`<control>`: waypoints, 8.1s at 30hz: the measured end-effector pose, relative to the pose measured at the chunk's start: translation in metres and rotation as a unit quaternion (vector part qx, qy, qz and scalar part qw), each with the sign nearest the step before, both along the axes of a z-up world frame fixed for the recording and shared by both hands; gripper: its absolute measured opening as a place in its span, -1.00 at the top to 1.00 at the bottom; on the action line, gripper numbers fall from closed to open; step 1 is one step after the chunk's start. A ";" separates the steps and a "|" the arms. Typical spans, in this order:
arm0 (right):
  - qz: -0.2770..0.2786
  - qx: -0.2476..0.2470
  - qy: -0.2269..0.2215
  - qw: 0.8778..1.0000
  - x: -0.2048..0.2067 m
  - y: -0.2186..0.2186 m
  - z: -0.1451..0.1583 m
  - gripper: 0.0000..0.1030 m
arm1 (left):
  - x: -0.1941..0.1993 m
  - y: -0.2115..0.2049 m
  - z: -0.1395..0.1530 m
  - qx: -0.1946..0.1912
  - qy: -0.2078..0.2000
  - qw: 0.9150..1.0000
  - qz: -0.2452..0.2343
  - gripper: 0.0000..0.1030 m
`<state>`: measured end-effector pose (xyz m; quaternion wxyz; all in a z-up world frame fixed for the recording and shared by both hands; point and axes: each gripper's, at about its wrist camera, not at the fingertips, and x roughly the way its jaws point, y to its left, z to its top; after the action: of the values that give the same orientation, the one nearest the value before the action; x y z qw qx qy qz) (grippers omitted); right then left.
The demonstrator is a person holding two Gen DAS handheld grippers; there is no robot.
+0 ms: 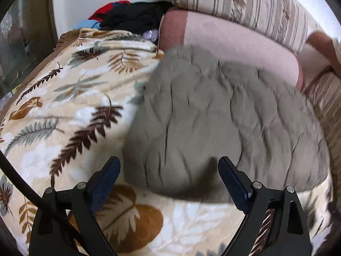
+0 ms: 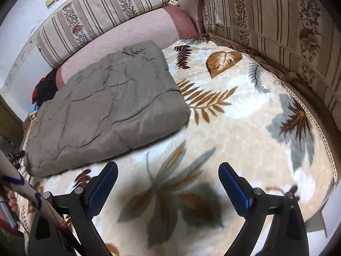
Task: Fold large clothes
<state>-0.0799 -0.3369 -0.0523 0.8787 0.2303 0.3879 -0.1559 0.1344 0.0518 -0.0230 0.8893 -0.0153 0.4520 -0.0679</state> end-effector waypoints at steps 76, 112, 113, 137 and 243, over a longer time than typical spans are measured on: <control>0.011 0.007 -0.003 1.000 0.023 0.005 0.004 -0.90 | -0.028 0.083 0.008 -0.128 0.014 0.991 0.035 -0.80; 0.000 0.207 -0.013 0.978 0.096 -0.069 -0.037 -0.55 | 0.045 0.015 -0.024 -0.195 0.121 0.970 -0.077 -0.51; 0.002 0.196 -0.012 0.981 0.090 -0.068 -0.032 -0.55 | 0.042 0.019 -0.018 -0.191 0.115 0.972 -0.081 -0.51; 0.061 -0.144 -0.011 0.988 0.116 0.011 0.060 -0.61 | 0.060 -0.055 0.027 -0.082 0.017 0.991 -0.102 -0.55; -0.034 0.021 0.033 0.999 0.068 -0.054 -0.004 -0.43 | 0.012 0.006 -0.002 0.046 -0.041 0.998 0.021 -0.96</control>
<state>-0.0119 -0.3905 -0.0563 0.8546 0.2566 0.4117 -0.1854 0.1462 0.0581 -0.0246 0.9079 0.0187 0.4177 -0.0292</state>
